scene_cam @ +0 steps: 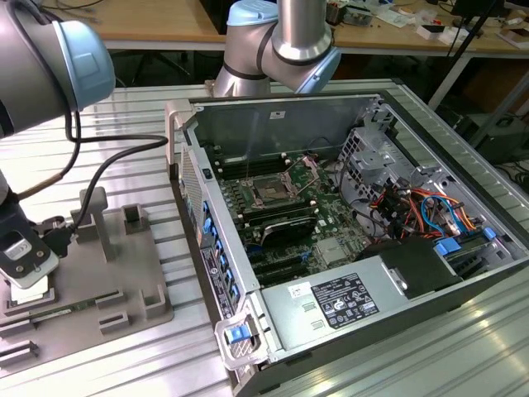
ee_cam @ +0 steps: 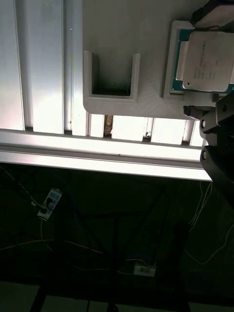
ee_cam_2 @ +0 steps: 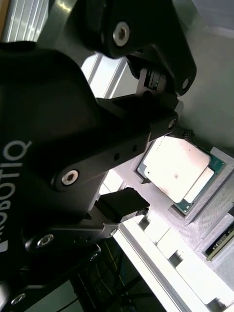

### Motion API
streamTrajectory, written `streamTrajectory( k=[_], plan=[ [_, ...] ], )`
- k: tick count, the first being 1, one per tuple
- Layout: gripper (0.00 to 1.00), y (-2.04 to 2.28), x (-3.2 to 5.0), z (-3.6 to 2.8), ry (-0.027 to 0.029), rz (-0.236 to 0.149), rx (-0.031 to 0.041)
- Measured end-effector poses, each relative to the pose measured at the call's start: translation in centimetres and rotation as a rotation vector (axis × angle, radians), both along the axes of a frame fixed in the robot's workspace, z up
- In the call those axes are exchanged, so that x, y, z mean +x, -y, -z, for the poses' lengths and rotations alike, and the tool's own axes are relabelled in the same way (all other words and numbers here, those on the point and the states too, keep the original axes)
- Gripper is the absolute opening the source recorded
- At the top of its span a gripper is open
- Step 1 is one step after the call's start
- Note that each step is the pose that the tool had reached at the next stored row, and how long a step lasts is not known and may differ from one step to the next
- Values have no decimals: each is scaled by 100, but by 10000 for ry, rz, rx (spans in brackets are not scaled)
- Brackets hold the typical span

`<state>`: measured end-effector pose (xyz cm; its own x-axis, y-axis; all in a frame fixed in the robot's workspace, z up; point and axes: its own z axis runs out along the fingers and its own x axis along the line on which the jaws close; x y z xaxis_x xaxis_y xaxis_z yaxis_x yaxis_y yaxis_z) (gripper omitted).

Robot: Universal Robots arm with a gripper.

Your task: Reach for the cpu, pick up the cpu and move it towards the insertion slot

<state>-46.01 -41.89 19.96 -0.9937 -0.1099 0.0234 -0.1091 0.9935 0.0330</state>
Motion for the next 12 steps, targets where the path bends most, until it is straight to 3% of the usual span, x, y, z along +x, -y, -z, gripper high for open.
streamTrajectory(
  k=[12],
  plan=[
    [68,1,2,21,0,3,-23]
  ],
)
